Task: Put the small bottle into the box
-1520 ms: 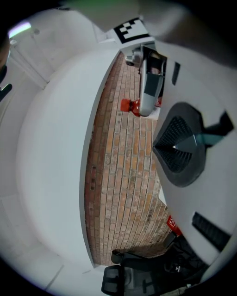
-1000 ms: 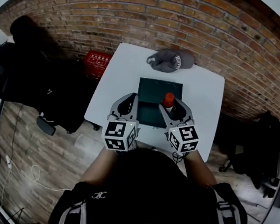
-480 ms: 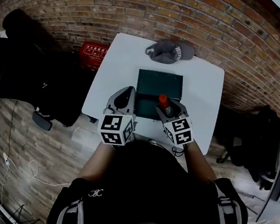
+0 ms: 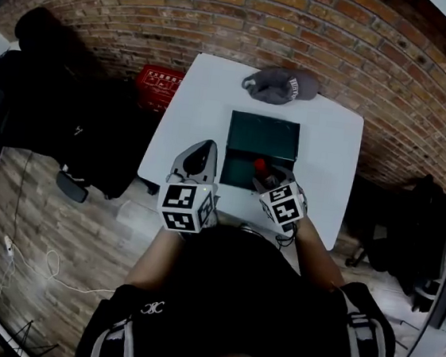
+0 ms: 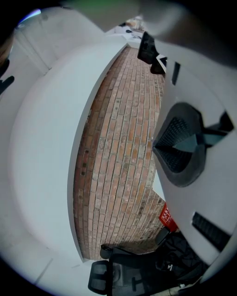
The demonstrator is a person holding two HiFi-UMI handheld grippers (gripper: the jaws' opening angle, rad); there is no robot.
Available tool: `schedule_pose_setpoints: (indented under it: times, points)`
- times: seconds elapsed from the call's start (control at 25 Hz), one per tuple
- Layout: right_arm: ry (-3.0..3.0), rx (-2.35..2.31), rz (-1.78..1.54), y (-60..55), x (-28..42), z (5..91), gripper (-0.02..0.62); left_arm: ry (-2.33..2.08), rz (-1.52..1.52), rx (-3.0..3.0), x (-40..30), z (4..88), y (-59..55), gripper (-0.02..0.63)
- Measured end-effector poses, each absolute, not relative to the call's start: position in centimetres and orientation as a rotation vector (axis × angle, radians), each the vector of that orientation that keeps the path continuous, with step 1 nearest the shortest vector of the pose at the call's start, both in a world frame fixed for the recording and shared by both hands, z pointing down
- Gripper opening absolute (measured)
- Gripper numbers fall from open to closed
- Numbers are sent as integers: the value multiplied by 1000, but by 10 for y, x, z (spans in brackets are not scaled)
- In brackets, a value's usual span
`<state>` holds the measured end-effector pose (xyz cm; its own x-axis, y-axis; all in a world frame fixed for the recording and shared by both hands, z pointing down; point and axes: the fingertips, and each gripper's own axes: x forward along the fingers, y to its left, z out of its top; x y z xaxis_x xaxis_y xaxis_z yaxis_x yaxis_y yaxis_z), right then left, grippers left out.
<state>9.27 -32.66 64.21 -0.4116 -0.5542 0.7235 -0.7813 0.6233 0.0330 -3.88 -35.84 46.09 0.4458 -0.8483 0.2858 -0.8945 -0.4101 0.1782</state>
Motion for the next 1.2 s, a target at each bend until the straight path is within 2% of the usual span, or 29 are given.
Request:
schedule_pose_setpoints:
  times: [1.2]
  points:
    - [-1898, 899, 523, -328, 79, 739, 222, -1557, 235, 2331, -61, 468, -342, 12]
